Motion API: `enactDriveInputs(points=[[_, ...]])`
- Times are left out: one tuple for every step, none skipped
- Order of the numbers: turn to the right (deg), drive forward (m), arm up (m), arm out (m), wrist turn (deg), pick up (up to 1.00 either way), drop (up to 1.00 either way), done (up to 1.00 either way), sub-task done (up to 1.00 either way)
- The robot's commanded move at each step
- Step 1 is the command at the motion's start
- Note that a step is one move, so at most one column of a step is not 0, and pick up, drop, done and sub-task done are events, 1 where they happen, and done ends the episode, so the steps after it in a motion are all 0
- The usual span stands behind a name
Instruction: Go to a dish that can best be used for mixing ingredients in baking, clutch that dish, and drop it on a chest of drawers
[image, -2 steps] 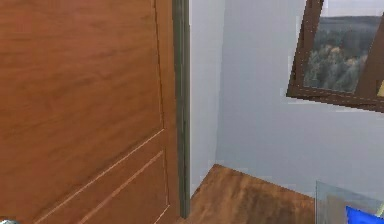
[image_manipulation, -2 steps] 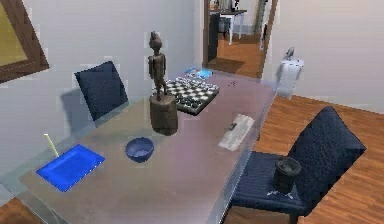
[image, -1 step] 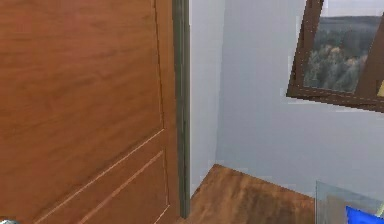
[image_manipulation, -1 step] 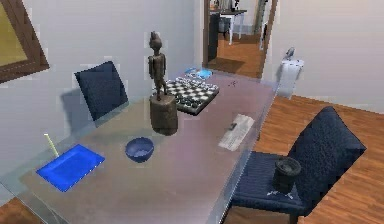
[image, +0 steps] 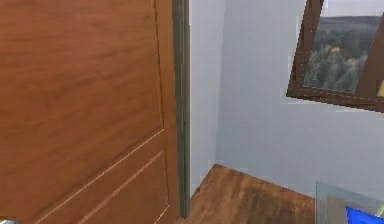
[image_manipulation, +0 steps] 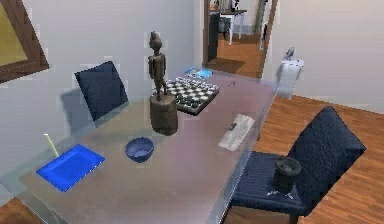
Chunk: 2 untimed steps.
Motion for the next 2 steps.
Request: enactDriveInputs(points=[[45.0,0.0,0.0,0.0,0.0,0.0,0.0,0.0,0.0],[-45.0,0.0,0.0,0.0,0.0,0.0,0.0,0.0,0.0]])
